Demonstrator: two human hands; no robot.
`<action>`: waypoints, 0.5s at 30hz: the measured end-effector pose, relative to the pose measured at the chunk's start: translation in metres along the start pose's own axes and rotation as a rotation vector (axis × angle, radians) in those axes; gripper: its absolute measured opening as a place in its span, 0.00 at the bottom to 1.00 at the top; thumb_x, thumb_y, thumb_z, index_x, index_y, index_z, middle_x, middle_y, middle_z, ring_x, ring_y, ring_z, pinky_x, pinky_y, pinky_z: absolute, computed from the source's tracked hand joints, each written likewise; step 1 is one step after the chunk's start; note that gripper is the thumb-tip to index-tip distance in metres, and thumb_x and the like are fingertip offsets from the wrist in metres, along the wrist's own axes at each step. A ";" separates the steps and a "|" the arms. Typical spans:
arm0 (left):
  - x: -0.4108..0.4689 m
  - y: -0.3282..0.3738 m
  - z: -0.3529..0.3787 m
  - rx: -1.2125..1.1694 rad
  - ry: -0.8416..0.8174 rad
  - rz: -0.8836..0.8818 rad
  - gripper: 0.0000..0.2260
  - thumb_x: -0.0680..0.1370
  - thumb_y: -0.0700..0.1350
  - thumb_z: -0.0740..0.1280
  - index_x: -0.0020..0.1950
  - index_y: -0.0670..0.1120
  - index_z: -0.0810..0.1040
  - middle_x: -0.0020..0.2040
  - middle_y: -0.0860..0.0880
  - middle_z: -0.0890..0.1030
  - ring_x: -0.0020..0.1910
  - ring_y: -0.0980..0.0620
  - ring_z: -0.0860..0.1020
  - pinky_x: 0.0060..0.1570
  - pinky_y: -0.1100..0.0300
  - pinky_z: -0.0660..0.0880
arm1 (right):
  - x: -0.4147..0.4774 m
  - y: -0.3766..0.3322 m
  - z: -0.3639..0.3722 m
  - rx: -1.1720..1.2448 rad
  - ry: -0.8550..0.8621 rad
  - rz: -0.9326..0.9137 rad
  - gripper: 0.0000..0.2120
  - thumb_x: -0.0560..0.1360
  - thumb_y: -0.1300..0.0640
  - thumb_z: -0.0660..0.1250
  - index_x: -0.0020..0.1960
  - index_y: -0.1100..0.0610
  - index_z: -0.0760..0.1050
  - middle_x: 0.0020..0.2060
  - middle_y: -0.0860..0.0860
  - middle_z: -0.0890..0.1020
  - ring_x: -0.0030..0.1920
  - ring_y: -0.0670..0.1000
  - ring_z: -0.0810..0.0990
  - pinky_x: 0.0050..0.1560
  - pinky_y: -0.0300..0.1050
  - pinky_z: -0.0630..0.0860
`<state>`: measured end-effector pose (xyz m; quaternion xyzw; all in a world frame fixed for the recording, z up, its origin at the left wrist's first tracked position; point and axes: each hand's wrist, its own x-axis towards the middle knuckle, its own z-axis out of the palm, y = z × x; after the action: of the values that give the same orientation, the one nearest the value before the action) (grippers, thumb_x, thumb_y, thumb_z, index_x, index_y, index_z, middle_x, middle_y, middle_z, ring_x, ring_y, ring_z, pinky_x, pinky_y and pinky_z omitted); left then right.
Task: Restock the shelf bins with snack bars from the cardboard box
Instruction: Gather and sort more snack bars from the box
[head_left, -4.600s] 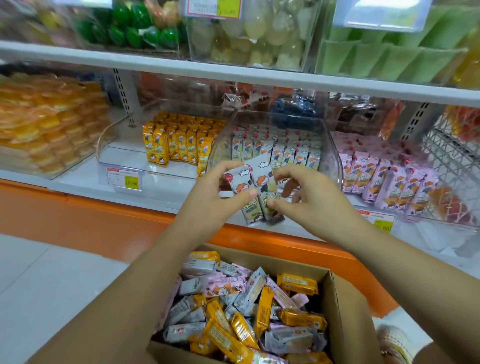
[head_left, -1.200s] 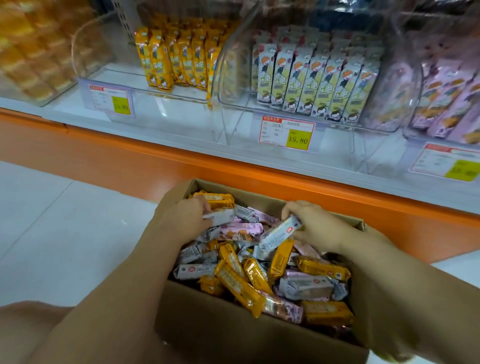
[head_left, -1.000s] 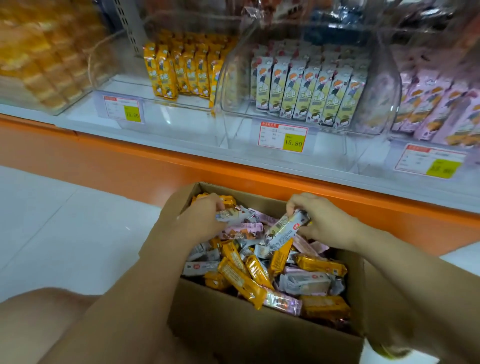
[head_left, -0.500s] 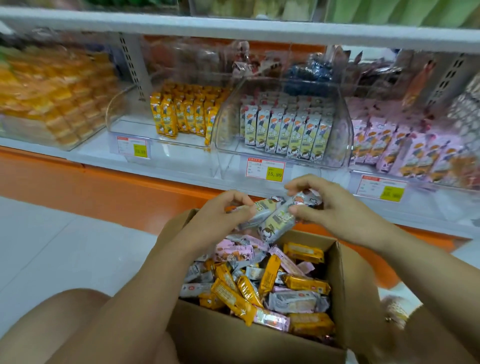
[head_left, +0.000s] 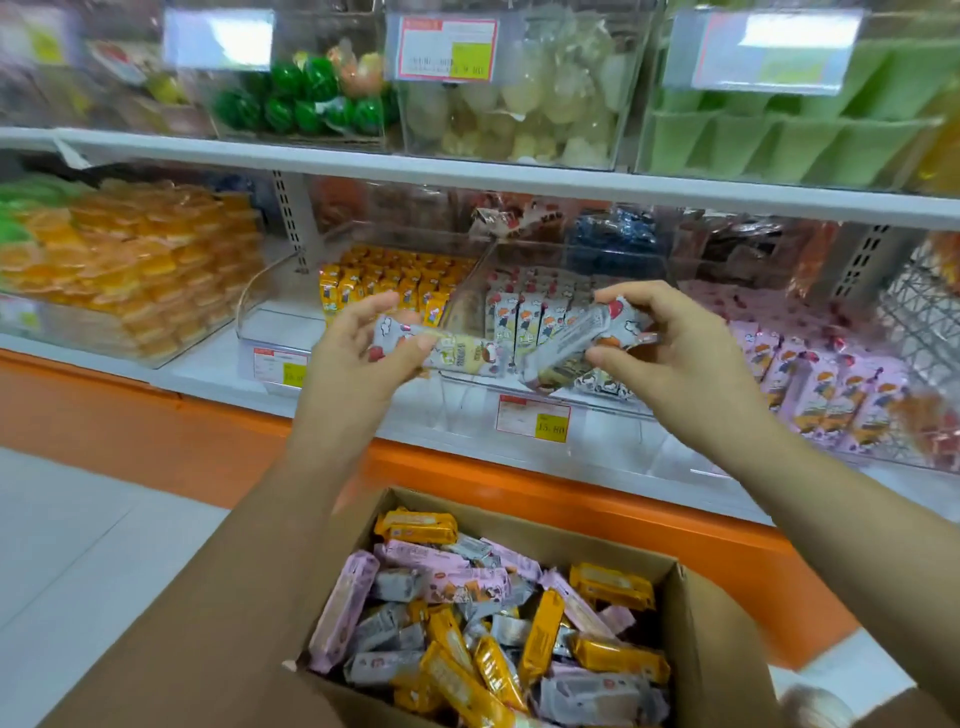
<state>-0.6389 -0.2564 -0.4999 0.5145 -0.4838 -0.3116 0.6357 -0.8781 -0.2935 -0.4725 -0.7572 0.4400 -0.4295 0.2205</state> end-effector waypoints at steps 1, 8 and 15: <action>0.006 -0.002 -0.003 0.010 0.037 0.011 0.18 0.74 0.45 0.72 0.61 0.56 0.73 0.59 0.55 0.77 0.52 0.54 0.77 0.53 0.57 0.78 | 0.009 0.000 0.007 -0.036 0.007 -0.016 0.18 0.72 0.58 0.72 0.56 0.41 0.72 0.53 0.44 0.76 0.44 0.43 0.80 0.53 0.51 0.77; 0.050 -0.019 -0.002 -0.033 0.095 0.003 0.16 0.75 0.44 0.71 0.57 0.59 0.73 0.58 0.49 0.78 0.55 0.53 0.78 0.60 0.51 0.76 | 0.092 0.033 0.074 -0.302 -0.169 -0.048 0.18 0.72 0.59 0.72 0.62 0.56 0.75 0.59 0.51 0.79 0.57 0.48 0.76 0.60 0.41 0.70; 0.093 -0.032 0.015 -0.041 0.071 0.039 0.14 0.75 0.39 0.70 0.58 0.49 0.73 0.51 0.52 0.79 0.47 0.61 0.79 0.44 0.68 0.77 | 0.154 0.068 0.114 -0.414 -0.312 -0.042 0.15 0.73 0.59 0.71 0.58 0.55 0.75 0.56 0.53 0.79 0.49 0.46 0.72 0.48 0.39 0.68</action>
<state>-0.6183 -0.3536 -0.5031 0.5024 -0.4642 -0.2905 0.6691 -0.7773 -0.4656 -0.5115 -0.8523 0.4633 -0.2127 0.1173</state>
